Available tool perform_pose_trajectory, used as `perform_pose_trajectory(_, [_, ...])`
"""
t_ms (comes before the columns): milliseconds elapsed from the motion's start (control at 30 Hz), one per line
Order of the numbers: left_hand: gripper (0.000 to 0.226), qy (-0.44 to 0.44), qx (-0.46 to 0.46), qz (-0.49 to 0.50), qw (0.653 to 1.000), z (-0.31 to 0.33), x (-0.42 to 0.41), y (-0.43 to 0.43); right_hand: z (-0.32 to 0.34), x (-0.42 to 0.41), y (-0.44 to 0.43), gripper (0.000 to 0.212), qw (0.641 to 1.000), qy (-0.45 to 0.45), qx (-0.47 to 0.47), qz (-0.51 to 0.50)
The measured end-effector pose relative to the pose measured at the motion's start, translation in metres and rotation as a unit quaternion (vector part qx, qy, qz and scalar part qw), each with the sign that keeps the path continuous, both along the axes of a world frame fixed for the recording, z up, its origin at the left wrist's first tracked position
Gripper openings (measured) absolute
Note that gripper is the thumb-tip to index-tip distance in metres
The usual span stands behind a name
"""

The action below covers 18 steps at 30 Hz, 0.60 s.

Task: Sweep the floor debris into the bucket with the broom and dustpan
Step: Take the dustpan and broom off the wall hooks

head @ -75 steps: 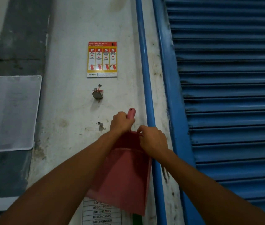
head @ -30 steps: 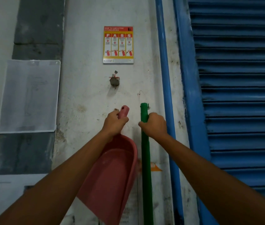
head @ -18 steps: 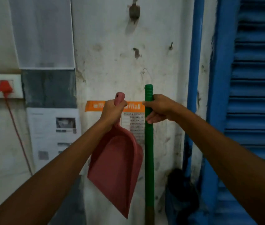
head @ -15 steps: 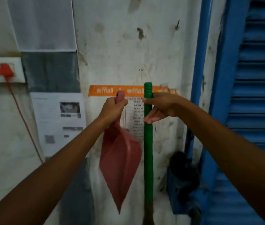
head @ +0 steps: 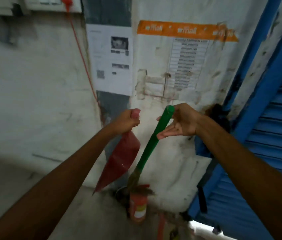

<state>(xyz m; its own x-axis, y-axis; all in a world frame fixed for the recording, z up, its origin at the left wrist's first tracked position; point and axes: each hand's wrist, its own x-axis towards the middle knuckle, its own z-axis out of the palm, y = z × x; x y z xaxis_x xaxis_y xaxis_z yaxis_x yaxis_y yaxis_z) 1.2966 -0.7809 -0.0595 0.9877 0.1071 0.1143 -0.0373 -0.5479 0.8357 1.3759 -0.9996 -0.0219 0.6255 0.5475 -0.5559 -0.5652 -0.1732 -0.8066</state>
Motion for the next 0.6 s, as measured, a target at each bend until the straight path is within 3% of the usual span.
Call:
perform_pose_trajectory(100, [0.018,0.065,0.019,0.017,0.998,-0.043,-0.071,0.006,-0.045,-0.049,0.009,0.036,0.999,0.021,-0.030,-0.009])
perform_pose_trajectory(133, [0.011,0.084,0.048,0.027,0.995,-0.057,-0.095,0.008,-0.057,-0.066,0.012,0.027,0.999,0.020,-0.041,-0.003])
perform_pose_trajectory(200, [0.019,0.131,0.146,0.052,0.979,-0.085,-0.143,0.011,-0.082,-0.099,0.016,0.014,0.998,0.035,-0.053,0.020])
perform_pose_trajectory(300, [0.021,0.197,0.207,0.068,0.956,-0.126,-0.221,0.019,-0.112,-0.153,0.021,0.015,0.993,0.080,-0.070,0.059])
perform_pose_trajectory(433, [0.017,0.229,0.135,0.159,0.951,-0.167,-0.323,0.036,-0.143,-0.233,0.034,0.016,0.990,0.125,-0.061,0.035])
perform_pose_trajectory(533, [0.037,0.213,-0.045,0.260,0.941,-0.192,-0.391,0.046,-0.159,-0.291,0.046,0.005,0.988,0.074,-0.113,0.079])
perform_pose_trajectory(600, [0.040,0.154,-0.144,0.321,0.923,-0.211,-0.432,0.053,-0.169,-0.327,0.056,0.015,0.986,0.075,-0.116,0.092])
